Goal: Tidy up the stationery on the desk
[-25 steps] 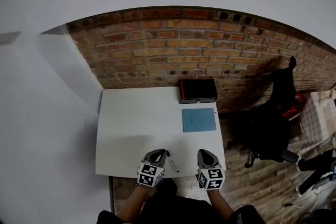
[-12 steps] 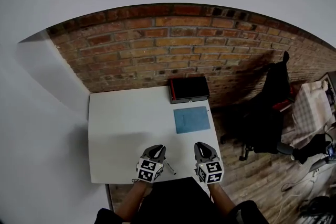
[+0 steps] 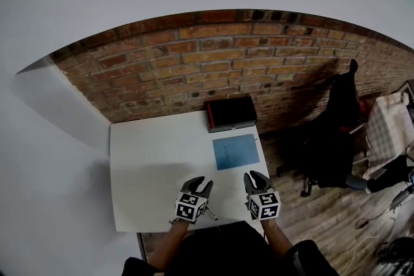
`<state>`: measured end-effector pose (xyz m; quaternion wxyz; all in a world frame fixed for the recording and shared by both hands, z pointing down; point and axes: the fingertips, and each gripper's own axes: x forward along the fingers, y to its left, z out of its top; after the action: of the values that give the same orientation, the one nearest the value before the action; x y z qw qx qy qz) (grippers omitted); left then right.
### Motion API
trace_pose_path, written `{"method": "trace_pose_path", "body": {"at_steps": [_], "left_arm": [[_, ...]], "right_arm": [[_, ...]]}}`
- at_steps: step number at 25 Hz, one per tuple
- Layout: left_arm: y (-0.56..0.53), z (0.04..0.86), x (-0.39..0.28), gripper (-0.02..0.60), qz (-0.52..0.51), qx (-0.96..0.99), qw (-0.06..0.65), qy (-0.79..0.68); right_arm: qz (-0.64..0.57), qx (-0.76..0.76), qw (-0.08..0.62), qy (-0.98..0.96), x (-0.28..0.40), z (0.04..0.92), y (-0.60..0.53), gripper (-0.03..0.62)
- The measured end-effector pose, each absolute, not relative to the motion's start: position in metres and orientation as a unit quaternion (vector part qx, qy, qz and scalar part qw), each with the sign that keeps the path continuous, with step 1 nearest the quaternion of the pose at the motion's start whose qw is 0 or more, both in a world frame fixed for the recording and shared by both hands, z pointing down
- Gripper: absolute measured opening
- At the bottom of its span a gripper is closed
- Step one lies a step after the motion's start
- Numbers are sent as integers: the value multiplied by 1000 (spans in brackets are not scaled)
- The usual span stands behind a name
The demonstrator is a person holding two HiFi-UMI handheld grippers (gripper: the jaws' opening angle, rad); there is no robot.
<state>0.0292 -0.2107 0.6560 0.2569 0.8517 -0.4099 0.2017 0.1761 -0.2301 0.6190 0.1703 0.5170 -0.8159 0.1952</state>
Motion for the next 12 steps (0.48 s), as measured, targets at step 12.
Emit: {"method": "trace_pose_path", "body": {"at_steps": [12], "left_arm": [[-267, 696, 77, 262, 238, 830, 303, -402]], "right_arm": [[228, 512, 224, -797, 229, 683, -300, 170]]}}
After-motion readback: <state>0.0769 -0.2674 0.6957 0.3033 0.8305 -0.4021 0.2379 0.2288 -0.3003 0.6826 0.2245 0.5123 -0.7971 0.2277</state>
